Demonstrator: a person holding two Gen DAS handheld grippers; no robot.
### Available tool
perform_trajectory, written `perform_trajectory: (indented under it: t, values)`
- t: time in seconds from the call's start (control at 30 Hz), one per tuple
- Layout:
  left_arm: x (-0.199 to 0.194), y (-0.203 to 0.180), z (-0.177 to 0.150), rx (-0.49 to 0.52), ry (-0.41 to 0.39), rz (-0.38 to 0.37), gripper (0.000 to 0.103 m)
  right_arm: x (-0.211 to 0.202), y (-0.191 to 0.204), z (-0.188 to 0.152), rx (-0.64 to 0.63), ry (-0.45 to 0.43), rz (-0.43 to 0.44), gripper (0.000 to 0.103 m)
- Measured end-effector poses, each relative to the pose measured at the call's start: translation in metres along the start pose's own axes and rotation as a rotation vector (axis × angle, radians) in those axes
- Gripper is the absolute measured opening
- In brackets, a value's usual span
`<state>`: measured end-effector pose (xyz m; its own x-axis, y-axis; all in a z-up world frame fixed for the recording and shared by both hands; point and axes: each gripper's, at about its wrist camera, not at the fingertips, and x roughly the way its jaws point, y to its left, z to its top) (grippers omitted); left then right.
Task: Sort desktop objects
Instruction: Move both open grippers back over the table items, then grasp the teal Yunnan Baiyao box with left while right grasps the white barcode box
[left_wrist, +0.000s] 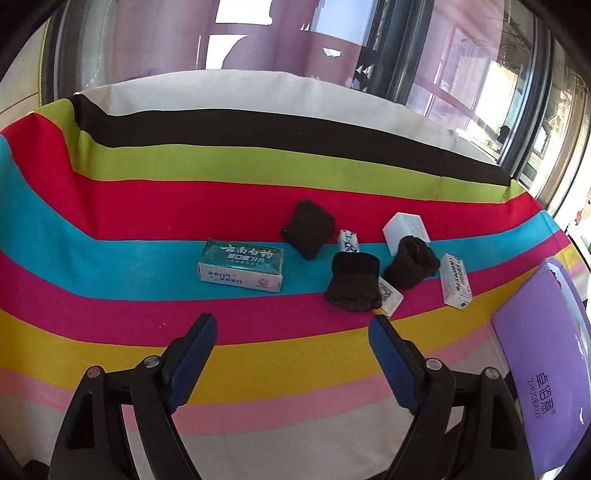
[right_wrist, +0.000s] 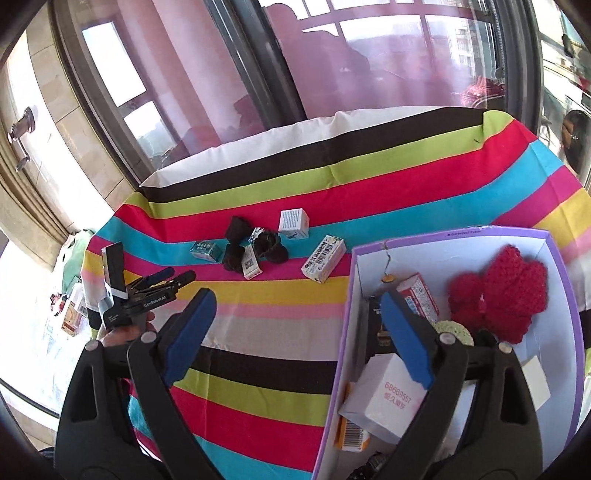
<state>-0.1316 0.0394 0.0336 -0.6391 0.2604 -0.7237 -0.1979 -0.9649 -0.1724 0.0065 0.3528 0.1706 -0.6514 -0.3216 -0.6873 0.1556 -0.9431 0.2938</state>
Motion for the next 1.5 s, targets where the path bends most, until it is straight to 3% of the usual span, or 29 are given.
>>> perform_trajectory:
  t: [0.27, 0.43, 0.6, 0.63, 0.67, 0.8, 0.93, 1.1, 1.23, 1.37, 1.5]
  values:
    - [0.049, 0.022, 0.027, -0.013, 0.061, 0.062, 0.085, 0.055, 0.026, 0.027, -0.015, 0.108, 0.006, 0.092]
    - [0.073, 0.029, 0.037, 0.016, 0.101, 0.084, 0.086, 0.090, 0.022, 0.048, 0.048, 0.158, 0.001, 0.092]
    - [0.088, 0.037, 0.039, 0.036, 0.122, 0.073, 0.085, 0.125, 0.023, 0.060, 0.067, 0.204, -0.026, 0.092]
    - [0.088, 0.037, 0.039, 0.048, 0.126, 0.070, 0.081, 0.133, 0.023, 0.061, 0.067, 0.218, -0.035, 0.092]
    - [0.087, 0.036, 0.038, 0.053, 0.125, 0.064, 0.075, 0.141, 0.023, 0.062, 0.075, 0.233, -0.043, 0.092]
    - [0.076, 0.037, 0.031, 0.035, 0.108, 0.050, 0.074, 0.171, 0.015, 0.062, 0.111, 0.279, -0.076, 0.092]
    - [0.054, 0.039, 0.020, 0.004, 0.071, 0.032, 0.075, 0.184, 0.010, 0.063, 0.105, 0.291, -0.232, 0.095]
    - [0.021, 0.041, 0.007, -0.035, 0.014, 0.000, 0.074, 0.194, 0.026, 0.064, -0.030, 0.319, -0.283, 0.095]
    - [0.003, 0.031, 0.011, -0.046, -0.029, -0.033, 0.075, 0.205, 0.024, 0.059, -0.004, 0.364, -0.311, 0.095]
    - [-0.011, 0.016, 0.020, -0.038, -0.057, -0.056, 0.075, 0.218, 0.032, 0.049, -0.089, 0.387, -0.371, 0.094]
    - [-0.031, 0.015, 0.016, -0.034, -0.083, -0.078, 0.075, 0.231, 0.028, 0.044, -0.073, 0.420, -0.376, 0.082]
